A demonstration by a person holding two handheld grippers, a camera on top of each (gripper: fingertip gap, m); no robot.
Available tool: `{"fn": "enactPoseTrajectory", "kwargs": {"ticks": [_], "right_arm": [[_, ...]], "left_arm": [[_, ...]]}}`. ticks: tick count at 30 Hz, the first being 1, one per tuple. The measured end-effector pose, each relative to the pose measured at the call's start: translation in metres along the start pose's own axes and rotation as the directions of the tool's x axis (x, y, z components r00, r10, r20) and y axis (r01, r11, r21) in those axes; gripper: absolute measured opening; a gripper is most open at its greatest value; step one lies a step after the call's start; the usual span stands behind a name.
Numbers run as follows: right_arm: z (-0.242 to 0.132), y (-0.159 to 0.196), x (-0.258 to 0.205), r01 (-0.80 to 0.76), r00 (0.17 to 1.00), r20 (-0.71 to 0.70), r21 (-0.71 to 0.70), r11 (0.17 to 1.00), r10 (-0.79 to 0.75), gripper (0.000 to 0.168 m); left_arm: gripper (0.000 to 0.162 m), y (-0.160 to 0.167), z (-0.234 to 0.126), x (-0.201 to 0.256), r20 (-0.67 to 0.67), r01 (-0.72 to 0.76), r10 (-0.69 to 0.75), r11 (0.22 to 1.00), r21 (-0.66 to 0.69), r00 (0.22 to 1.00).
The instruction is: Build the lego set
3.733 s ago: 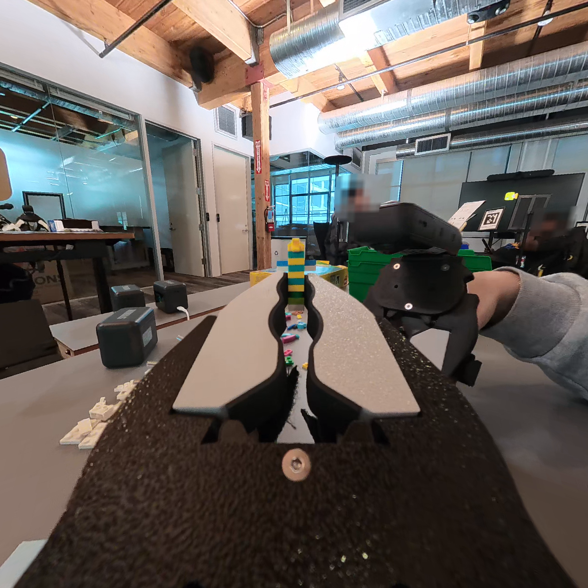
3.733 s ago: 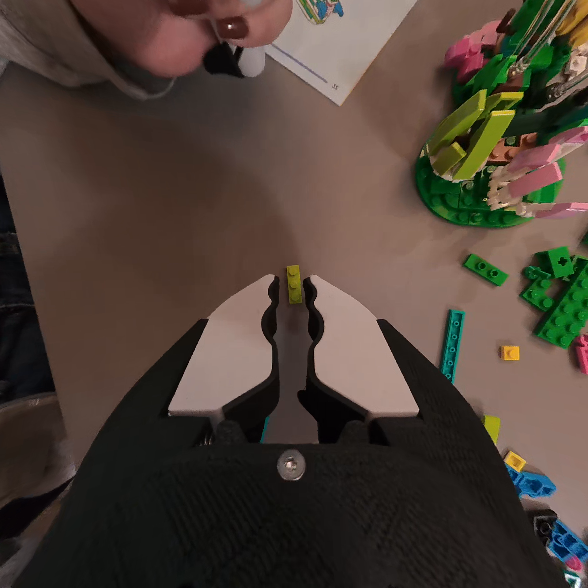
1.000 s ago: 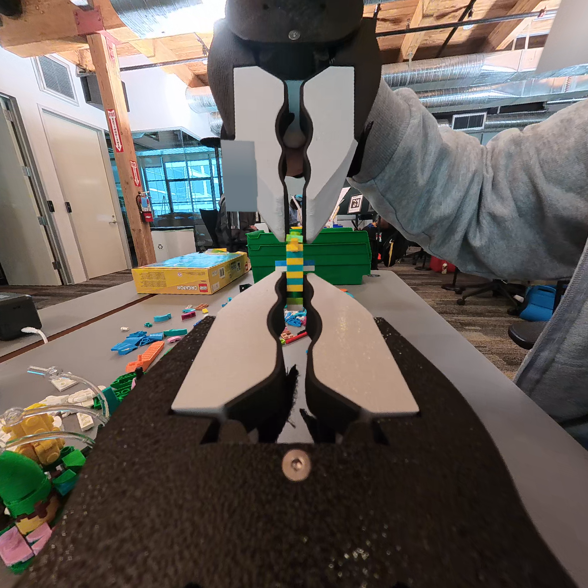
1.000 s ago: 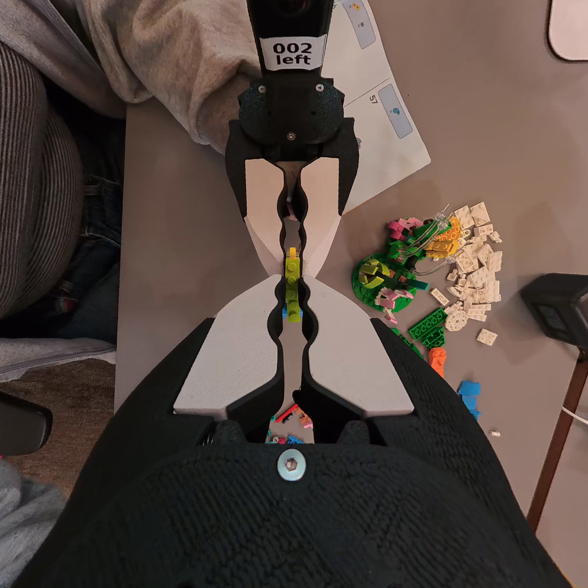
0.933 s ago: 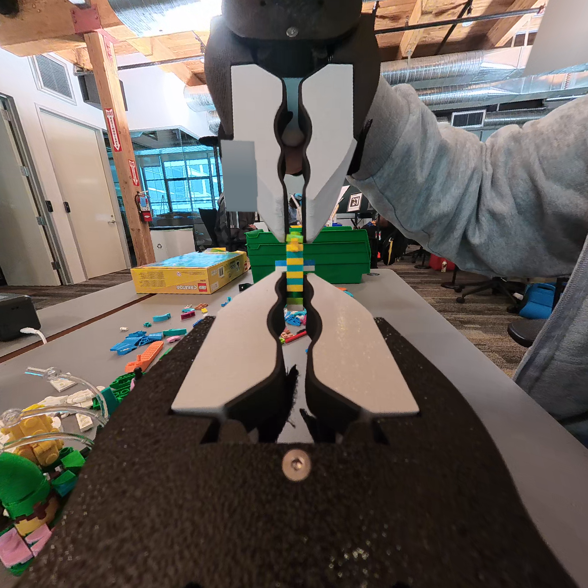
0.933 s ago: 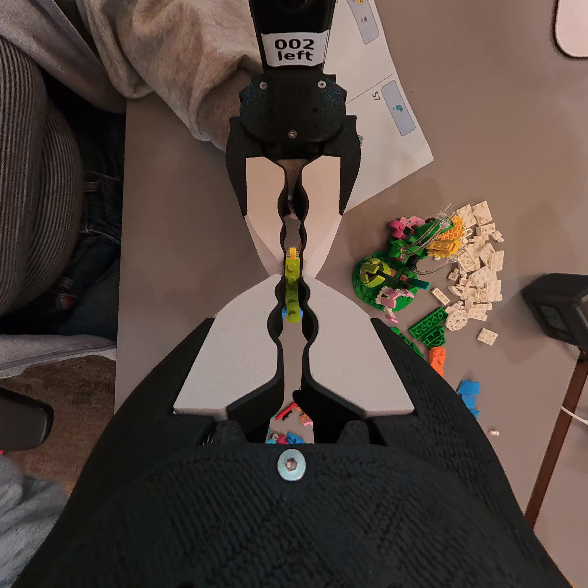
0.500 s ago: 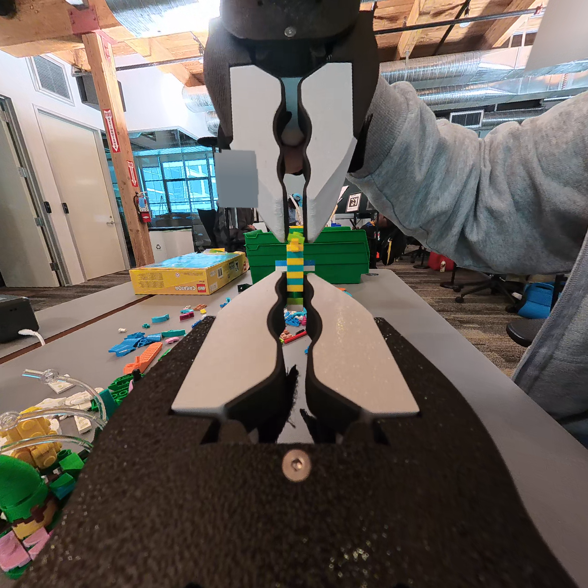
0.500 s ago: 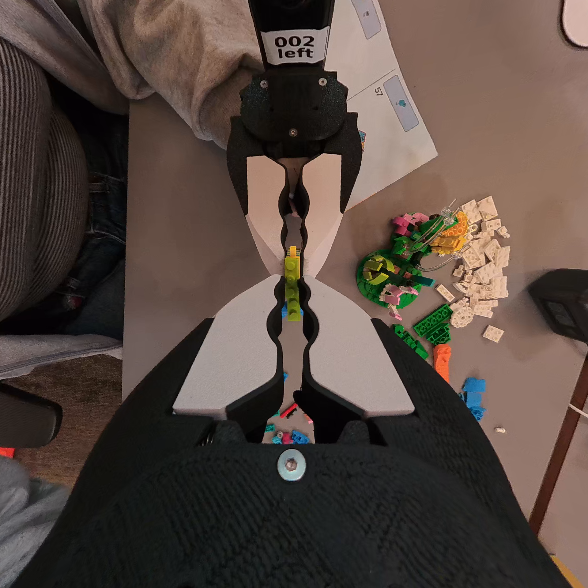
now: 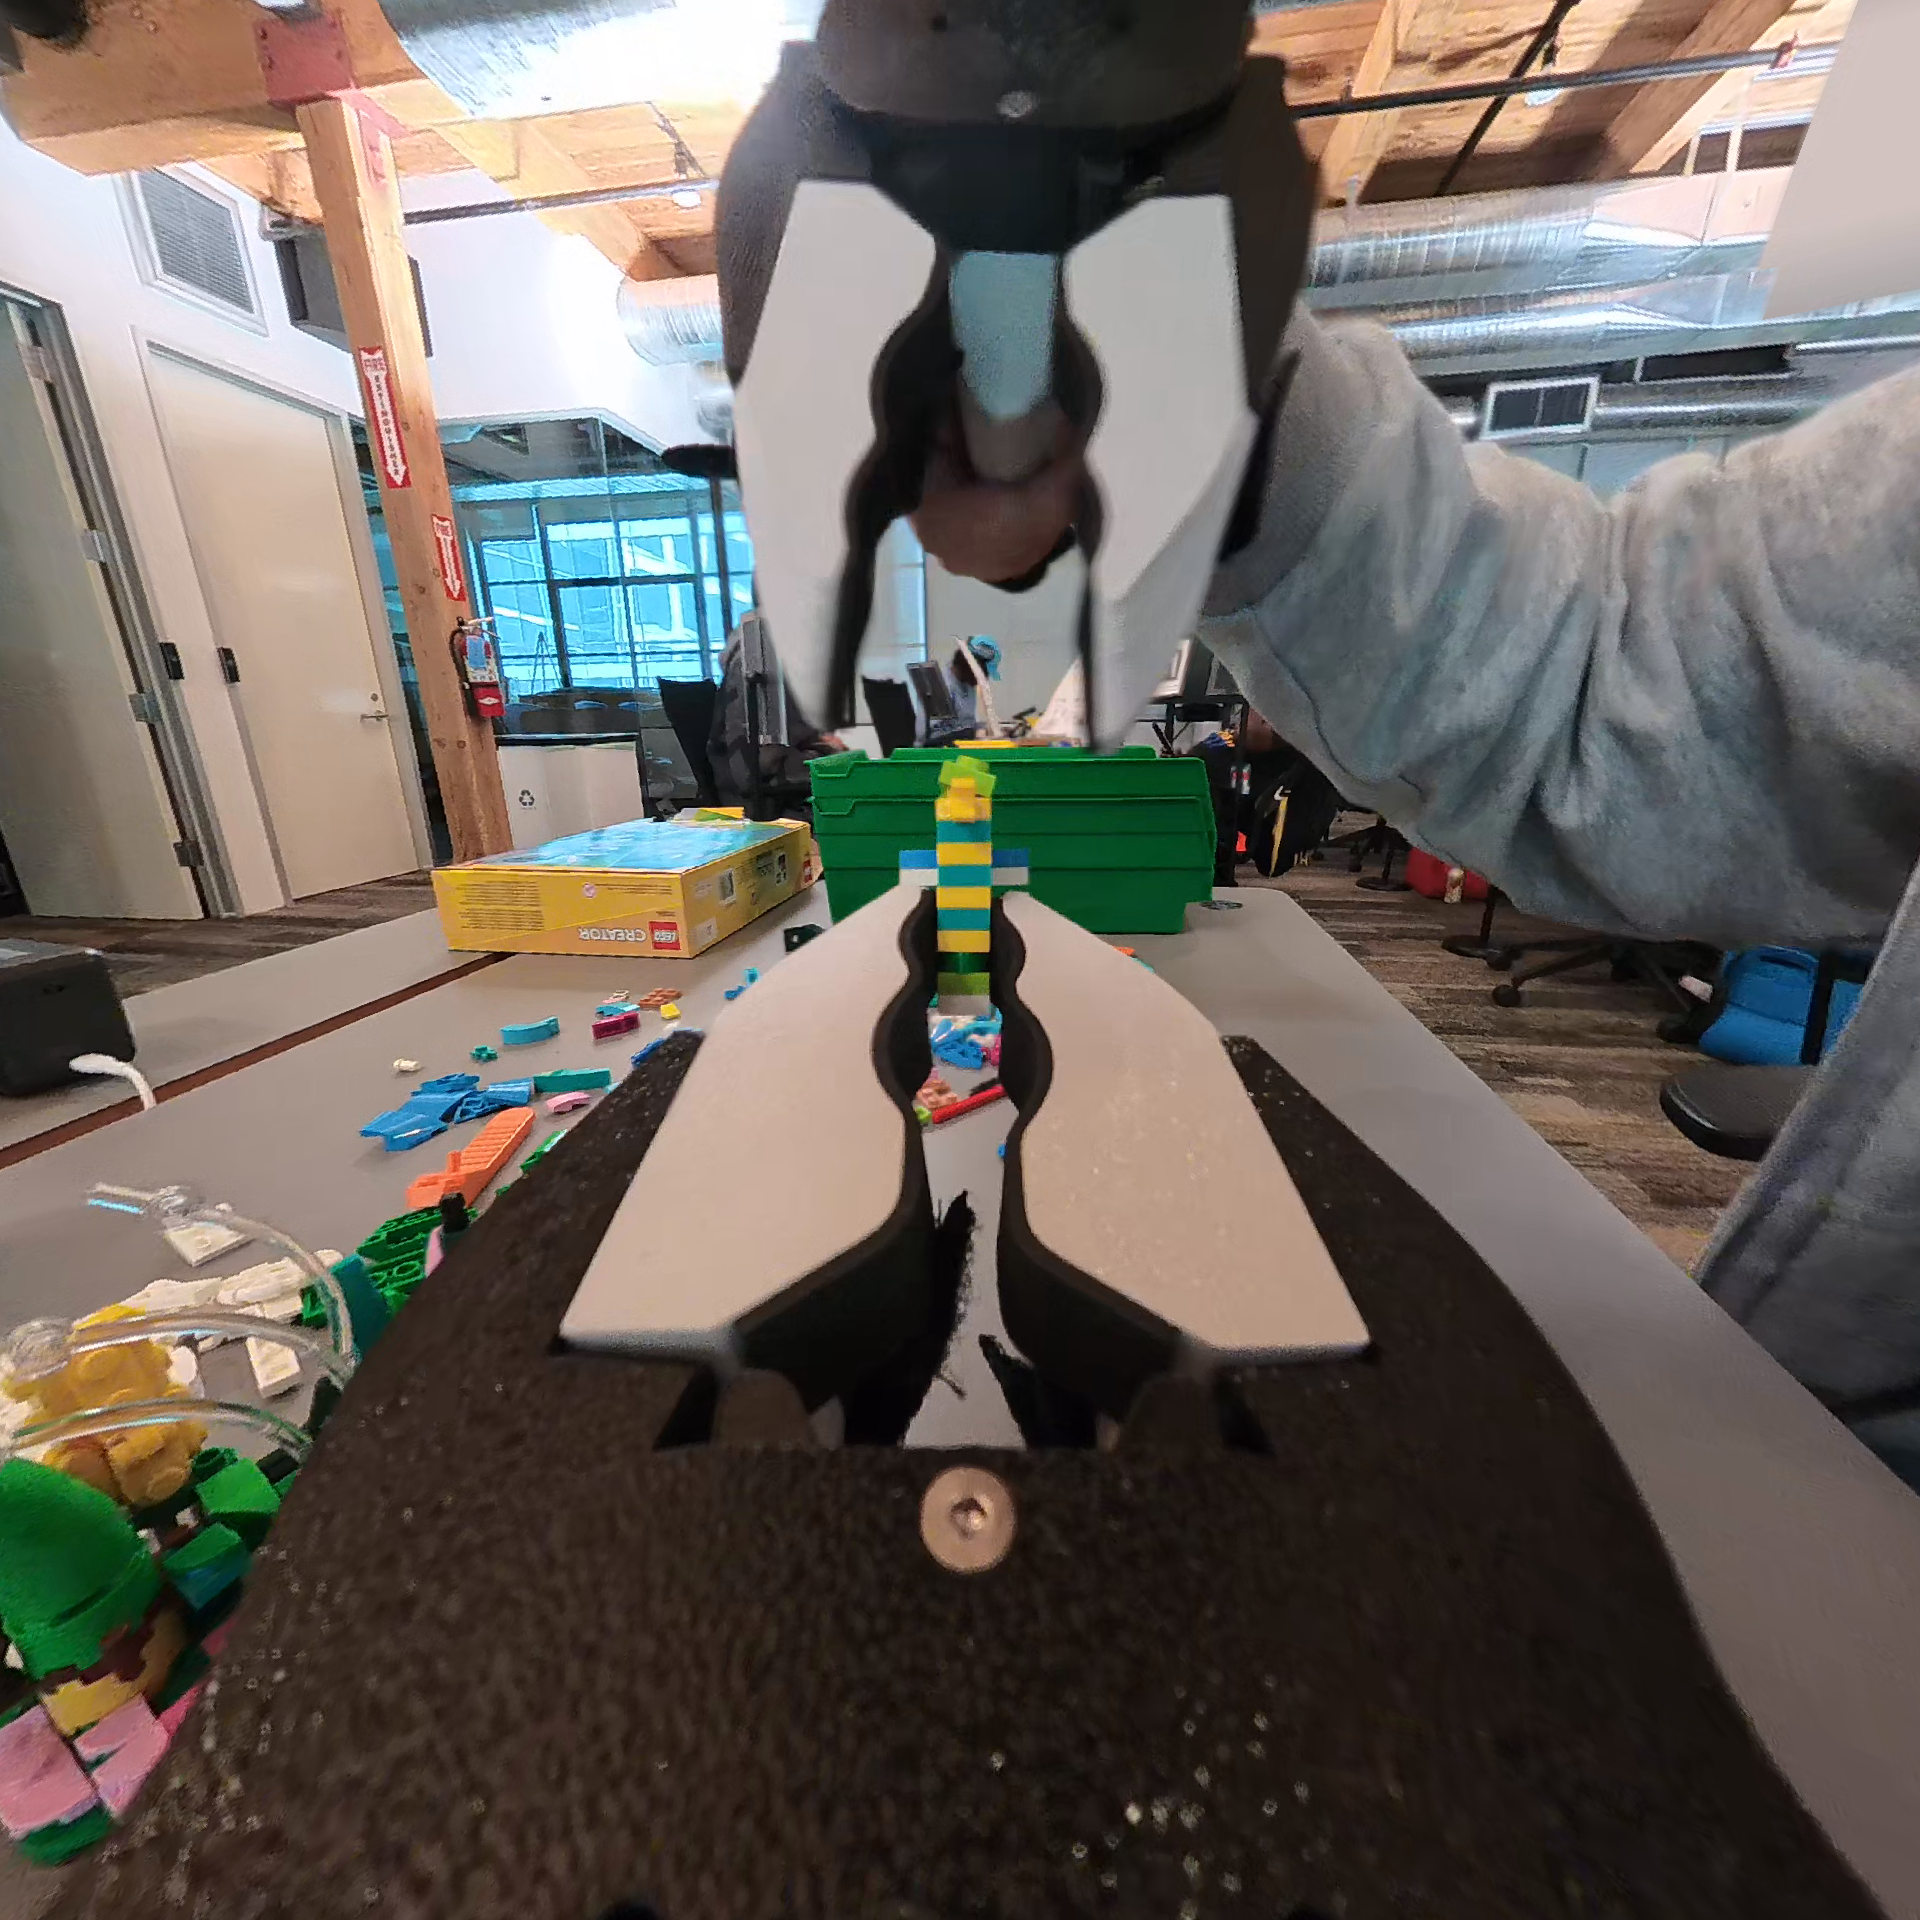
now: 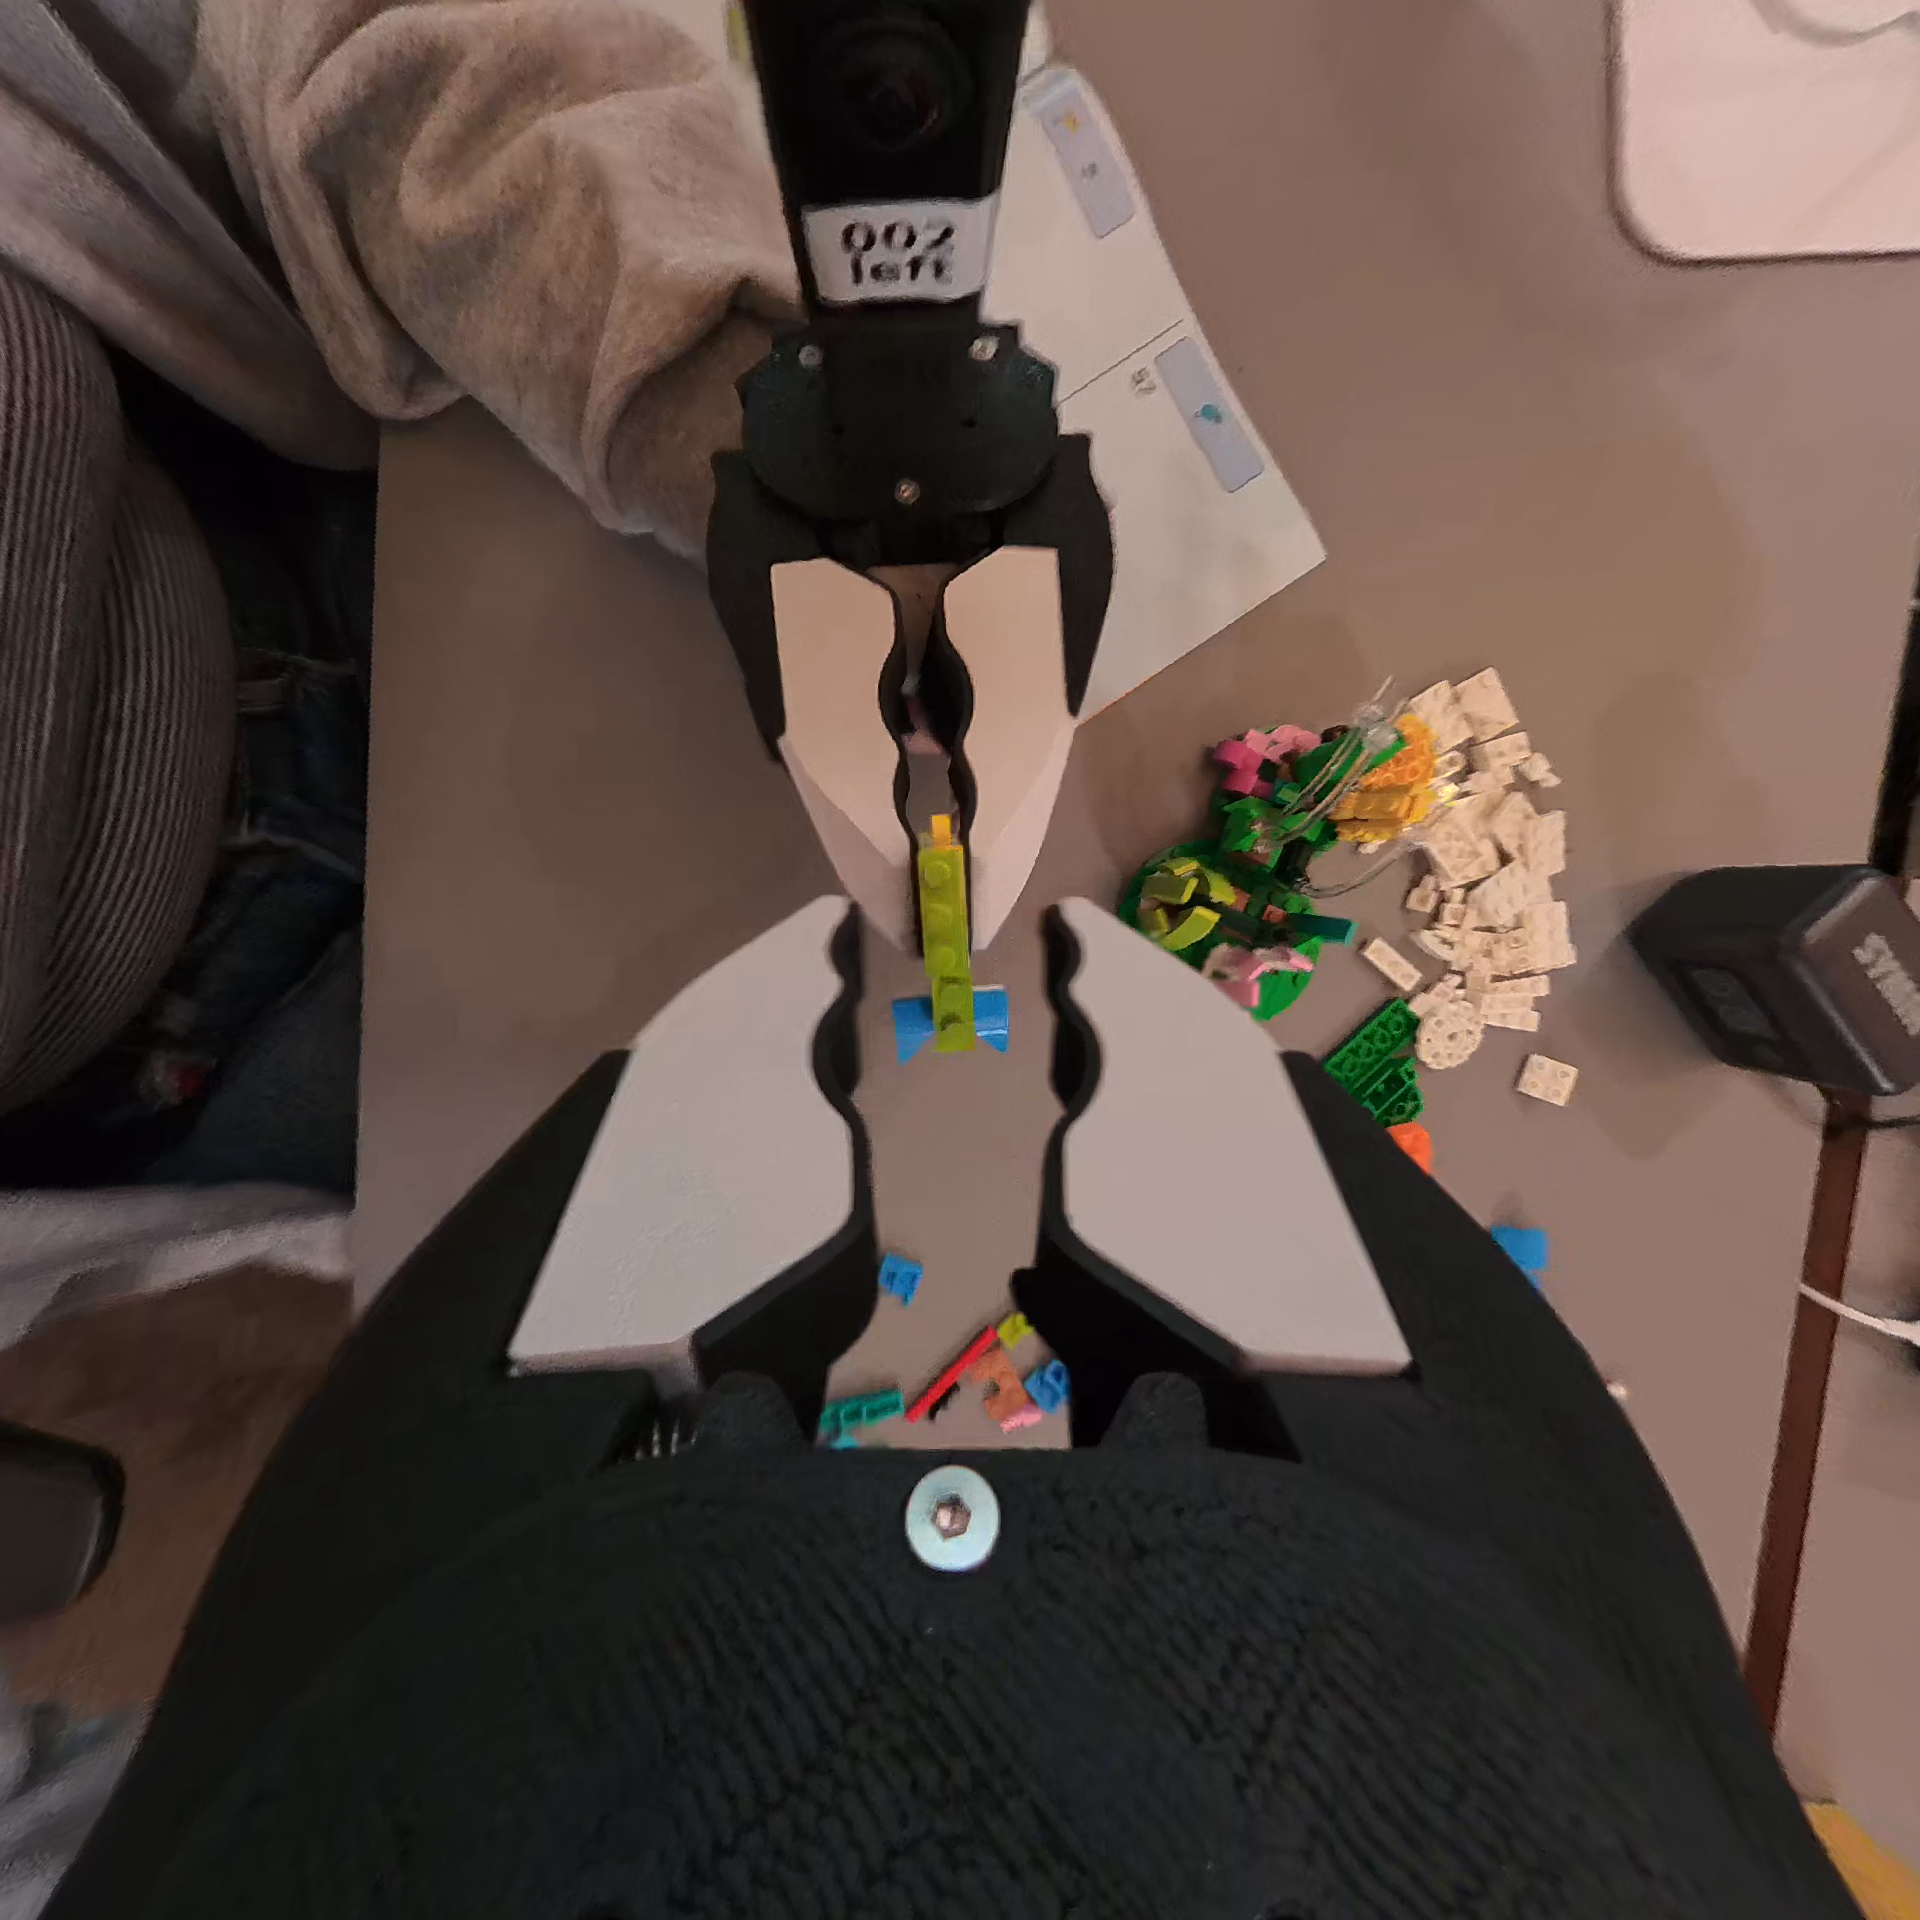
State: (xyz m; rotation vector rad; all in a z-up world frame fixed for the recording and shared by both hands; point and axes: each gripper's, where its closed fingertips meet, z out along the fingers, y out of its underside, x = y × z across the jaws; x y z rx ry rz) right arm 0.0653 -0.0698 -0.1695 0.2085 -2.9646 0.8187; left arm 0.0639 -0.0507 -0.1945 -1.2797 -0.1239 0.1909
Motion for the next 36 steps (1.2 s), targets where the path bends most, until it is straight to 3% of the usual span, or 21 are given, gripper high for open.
{"fn": "enactPoseTrajectory", "kwargs": {"ticks": [3, 6, 9, 12, 16, 25, 27, 36], "right_arm": [[0.001, -0.006, 0.001, 0.038, 0.988, -0.154, 0.124, 0.992, -0.019, 0.079], [0.004, -0.001, 0.006, 0.243, 0.881, -0.447, 0.141, 0.96, -0.157, 0.084], [0.006, 0.01, 0.008, 0.421, 0.662, -0.684, 0.0, 0.907, -0.308, 0.083], [0.011, 0.015, 0.006, 0.499, 0.476, -0.77, -0.16, 0.851, -0.424, 0.081], [0.019, 0.014, 0.006, 0.52, 0.371, -0.784, -0.268, 0.811, -0.497, 0.08], [0.031, 0.015, 0.019, 0.48, 0.367, -0.789, -0.293, 0.827, -0.493, 0.058], [0.027, 0.014, 0.02, 0.479, 0.353, -0.801, -0.289, 0.829, -0.484, 0.045], [0.03, 0.019, 0.021, 0.476, 0.341, -0.762, -0.365, 0.8, -0.551, 0.044]], "left_arm": [[0.008, -0.001, 0.0, -0.003, 0.025, 0.03, -0.03, 1.0, 0.006, 0.999], [0.008, -0.003, 0.0, -0.004, 0.025, 0.08, -0.081, 0.996, 0.025, 0.996], [0.008, -0.004, 0.0, -0.004, 0.016, 0.133, -0.134, 0.99, 0.041, 0.991], [0.008, -0.004, 0.0, -0.004, -0.015, 0.205, -0.205, 0.978, 0.047, 0.979], [0.008, -0.003, 0.0, -0.004, -0.025, 0.229, -0.228, 0.972, 0.045, 0.973], [0.008, 0.001, 0.002, 0.0, -0.04, 0.222, -0.221, 0.975, 0.018, 0.974], [0.008, 0.002, 0.003, 0.001, -0.042, 0.218, -0.218, 0.976, 0.011, 0.975], [0.008, 0.007, 0.005, 0.0, -0.023, 0.222, -0.223, 0.975, -0.029, 0.975]]}}
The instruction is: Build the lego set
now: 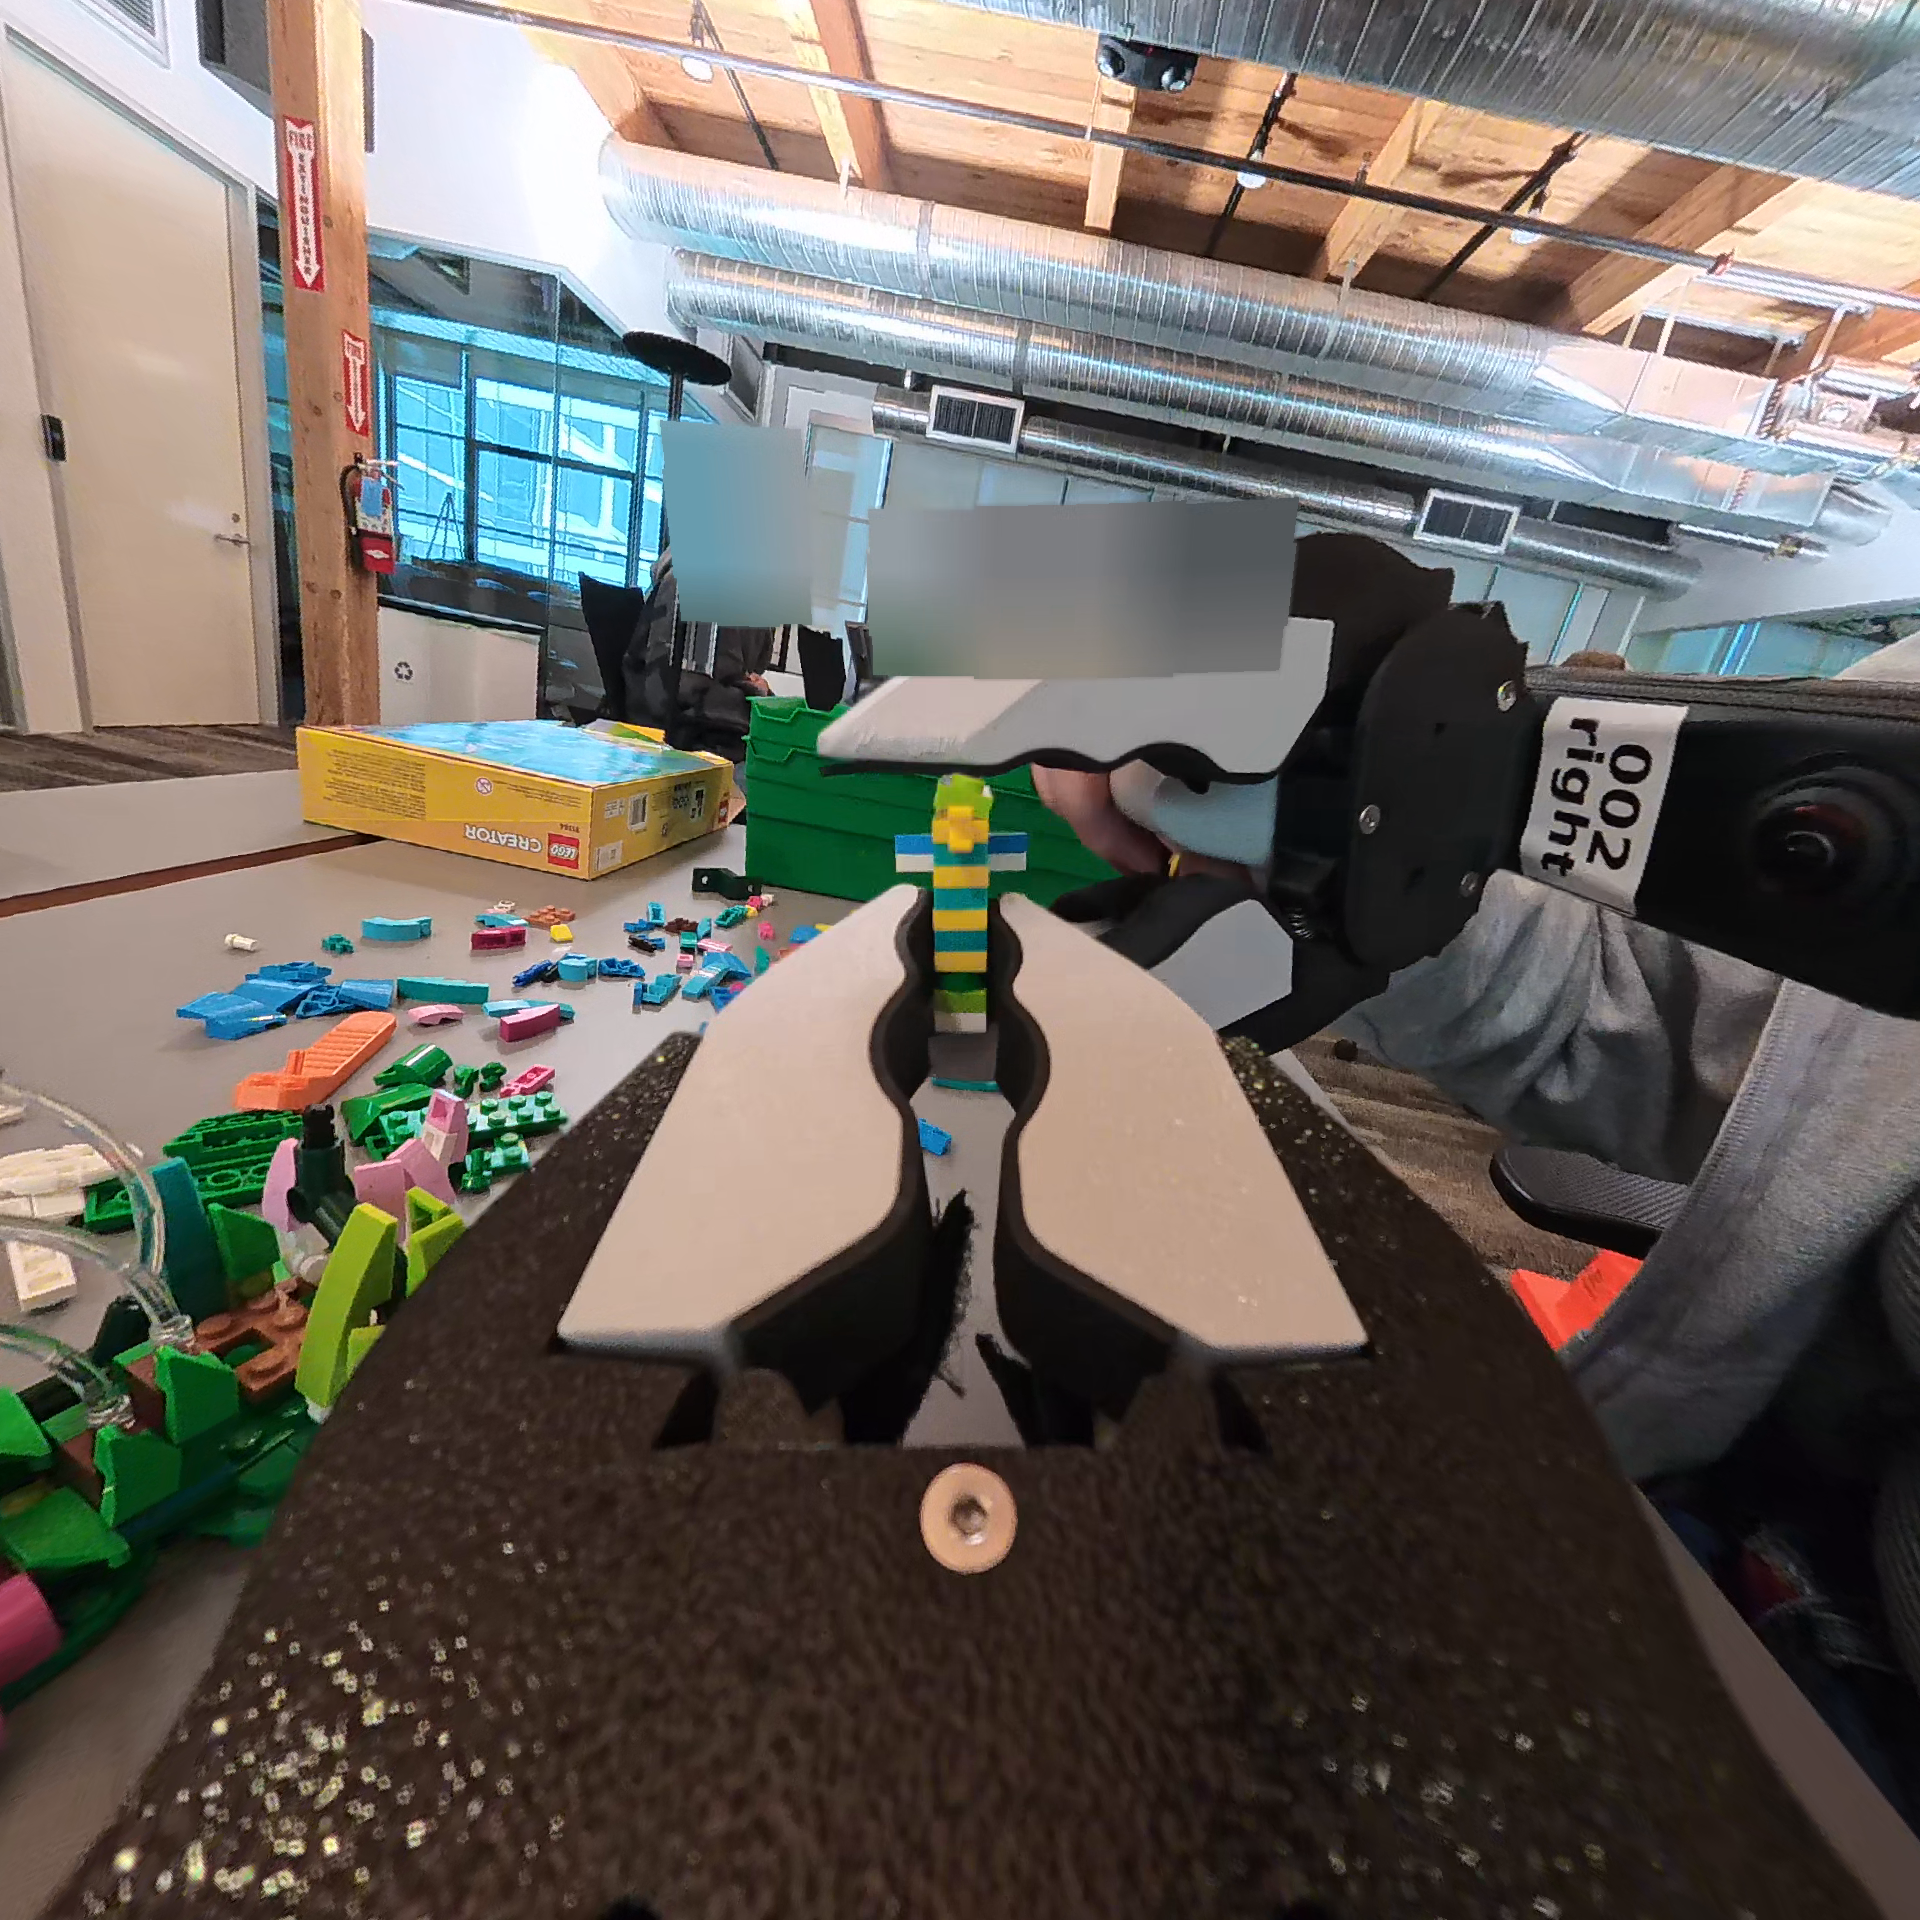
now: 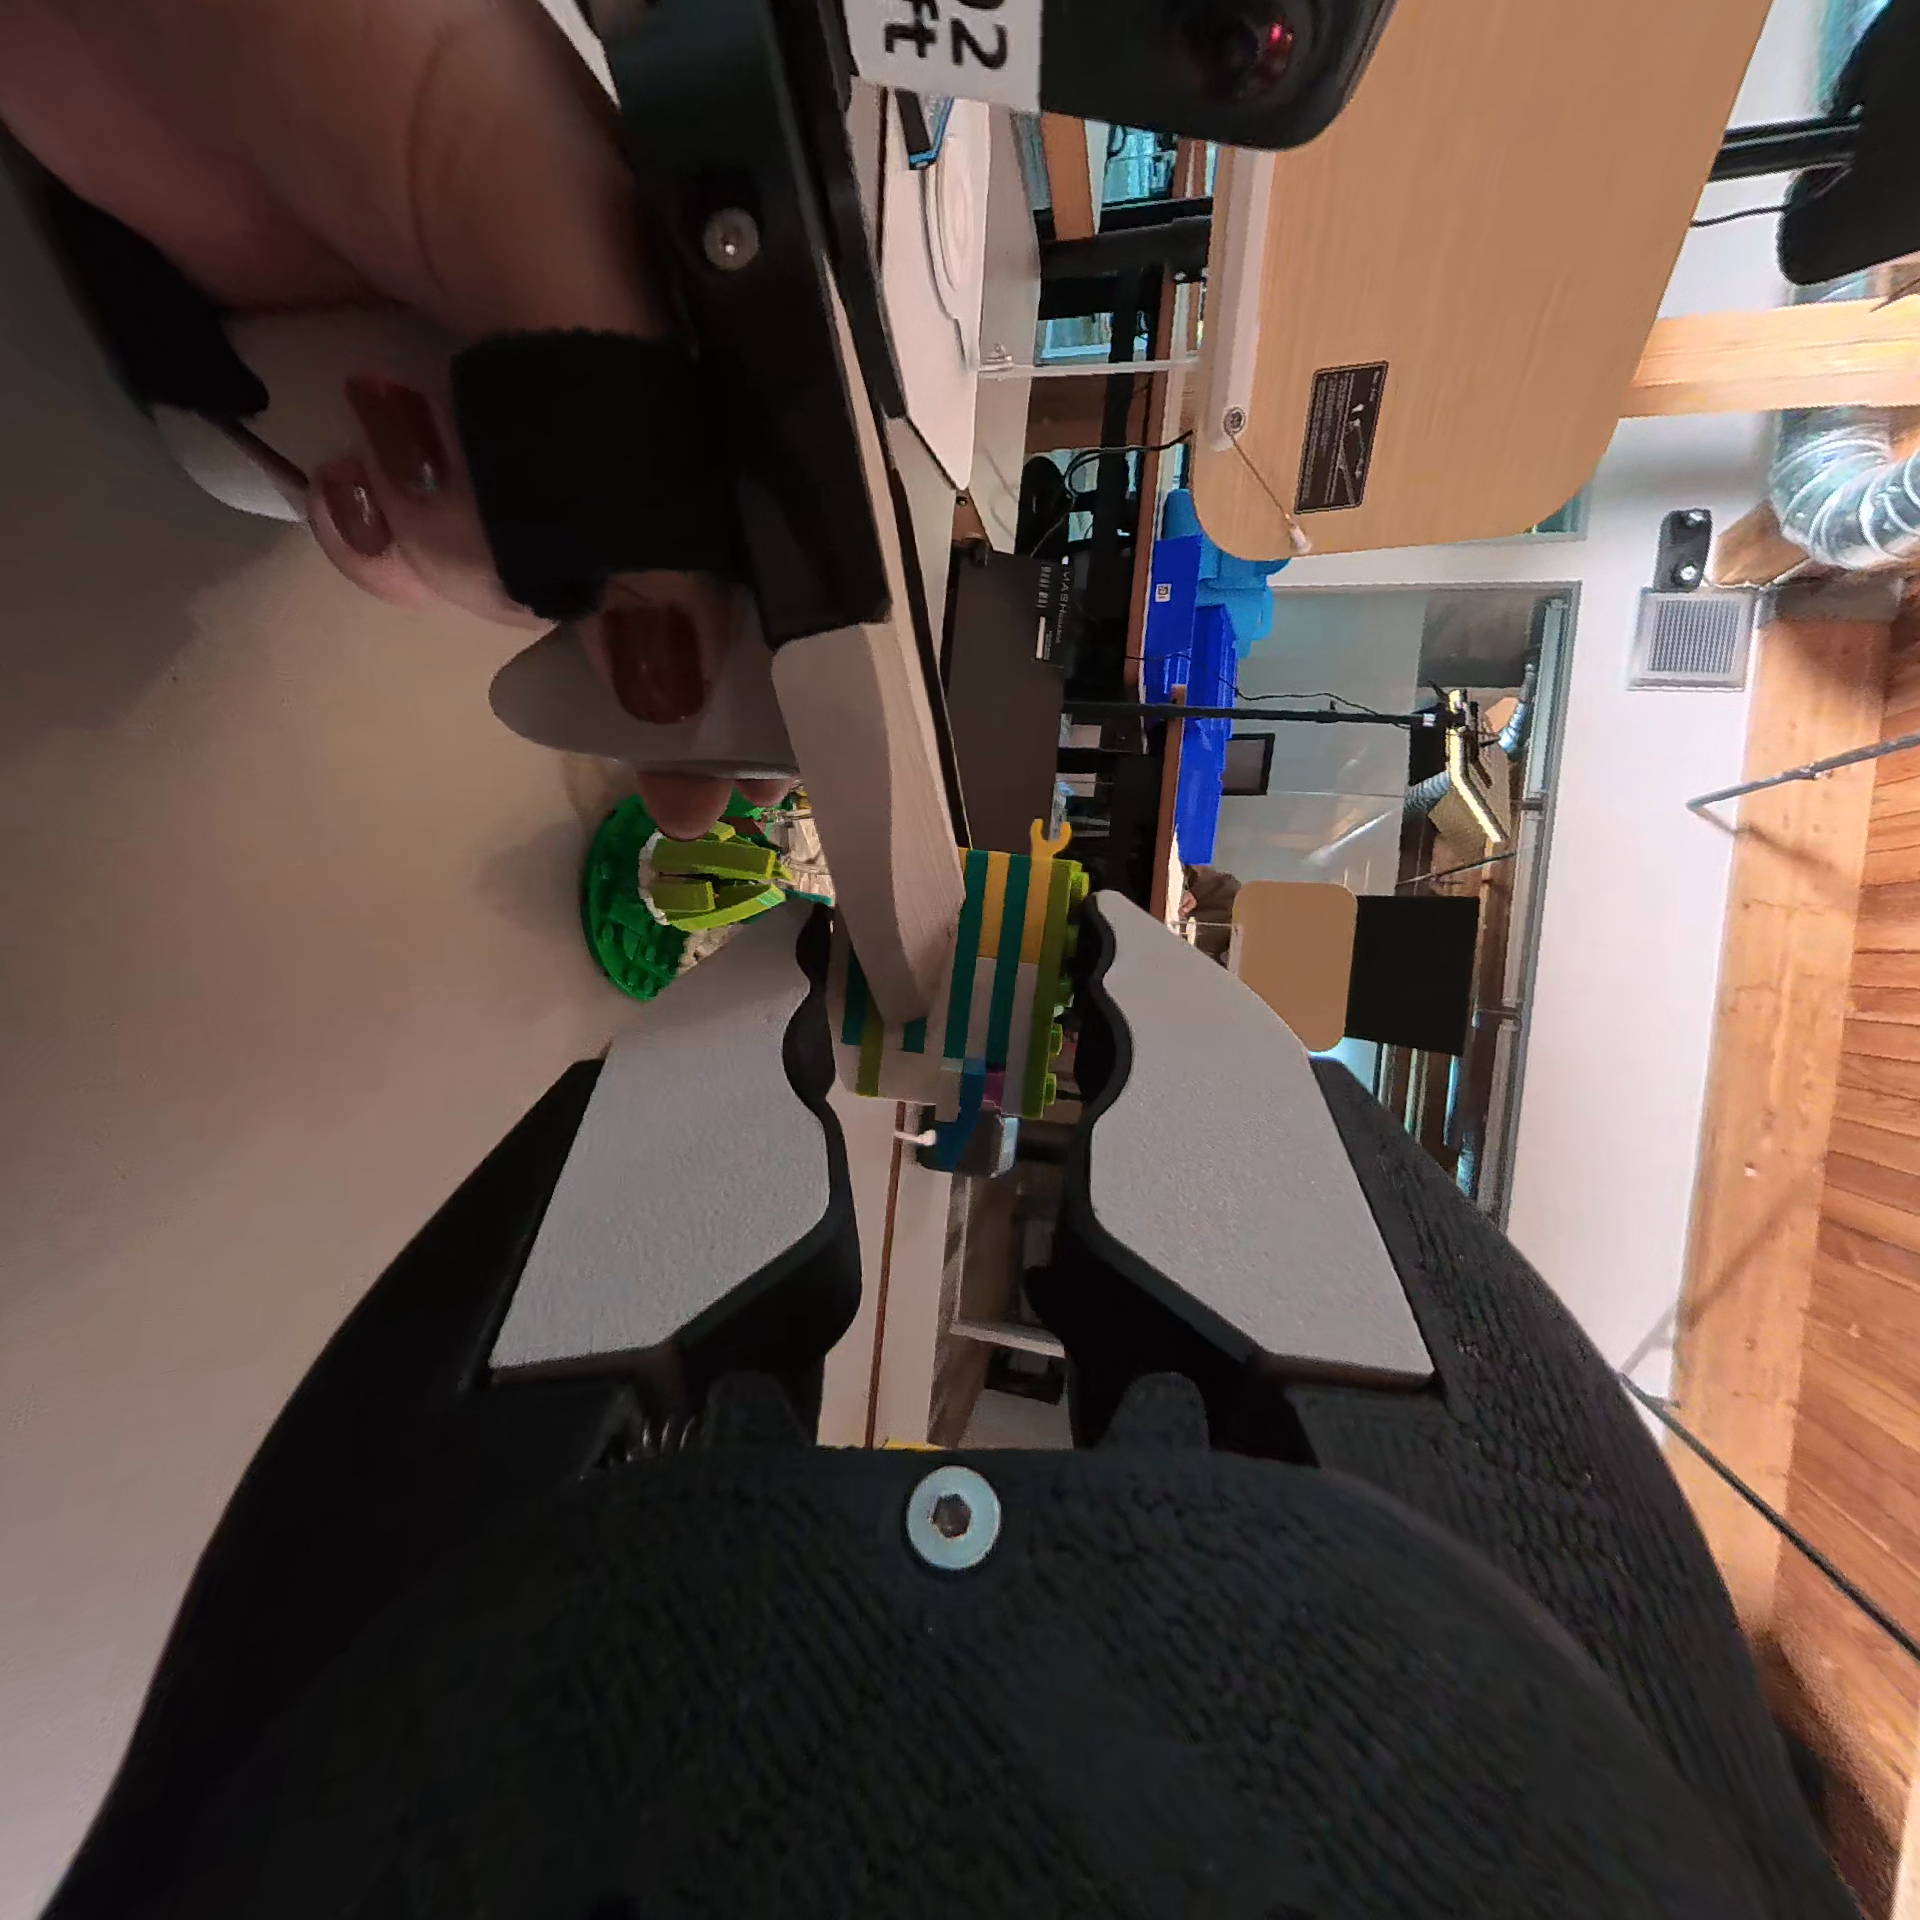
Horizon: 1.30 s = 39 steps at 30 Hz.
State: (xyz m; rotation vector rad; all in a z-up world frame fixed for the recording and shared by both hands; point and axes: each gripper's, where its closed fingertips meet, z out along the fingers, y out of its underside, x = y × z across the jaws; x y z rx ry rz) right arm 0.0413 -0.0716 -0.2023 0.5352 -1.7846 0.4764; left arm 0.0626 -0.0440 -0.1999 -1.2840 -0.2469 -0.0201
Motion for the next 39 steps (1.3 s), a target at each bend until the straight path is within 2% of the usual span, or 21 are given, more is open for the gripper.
{"fn": "enactPoseTrajectory", "kwargs": {"ticks": [6, 12, 19, 22, 24, 26, 28, 35, 39], "right_arm": [[-0.001, 0.002, -0.006, 0.085, 0.994, 0.067, -0.005, 0.996, -0.084, 0.043], [-0.005, 0.004, -0.015, 0.027, 0.995, 0.1, 0.03, 0.999, -0.03, 0.045], [-0.006, 0.007, -0.023, 0.035, 0.989, 0.145, 0.032, 0.999, -0.04, 0.044], [-0.007, 0.007, -0.022, -0.017, 0.987, 0.16, 0.049, 0.999, 0.009, 0.044], [-0.006, 0.008, -0.022, -0.094, 0.981, 0.174, 0.055, 0.994, 0.083, 0.044], [-0.006, 0.007, -0.021, -0.172, 0.971, 0.179, 0.074, 0.982, 0.157, 0.044], [-0.006, 0.009, -0.021, -0.221, 0.962, 0.179, 0.078, 0.972, 0.204, 0.044], [-0.007, 0.013, -0.027, -0.229, 0.96, 0.185, 0.078, 0.97, 0.212, 0.045], [-0.008, 0.013, -0.034, -0.26, 0.94, 0.243, 0.059, 0.964, 0.239, 0.045]], "left_arm": [[0.008, 0.007, 0.002, 0.001, -0.007, 0.004, -0.005, 0.998, -0.062, 1.0], [0.008, 0.017, 0.005, 0.004, -0.041, 0.042, -0.048, 0.989, -0.145, 0.998], [0.008, 0.025, 0.007, 0.004, -0.024, 0.027, -0.032, 0.978, -0.206, 0.999], [0.008, 0.024, 0.008, 0.003, -0.015, 0.025, -0.029, 0.98, -0.199, 0.999], [0.009, 0.022, 0.008, 0.002, -0.018, 0.082, -0.087, 0.98, -0.183, 0.996], [0.018, 0.02, 0.006, -0.001, -0.018, 0.144, -0.149, 0.976, -0.162, 0.989], [0.008, 0.018, 0.005, 0.002, -0.06, 0.174, -0.185, 0.972, -0.159, 0.981], [0.008, 0.027, 0.007, 0.002, -0.024, 0.149, -0.158, 0.964, -0.218, 0.987], [0.008, 0.031, 0.008, 0.005, -0.03, 0.08, -0.09, 0.964, -0.255, 0.995]]}}
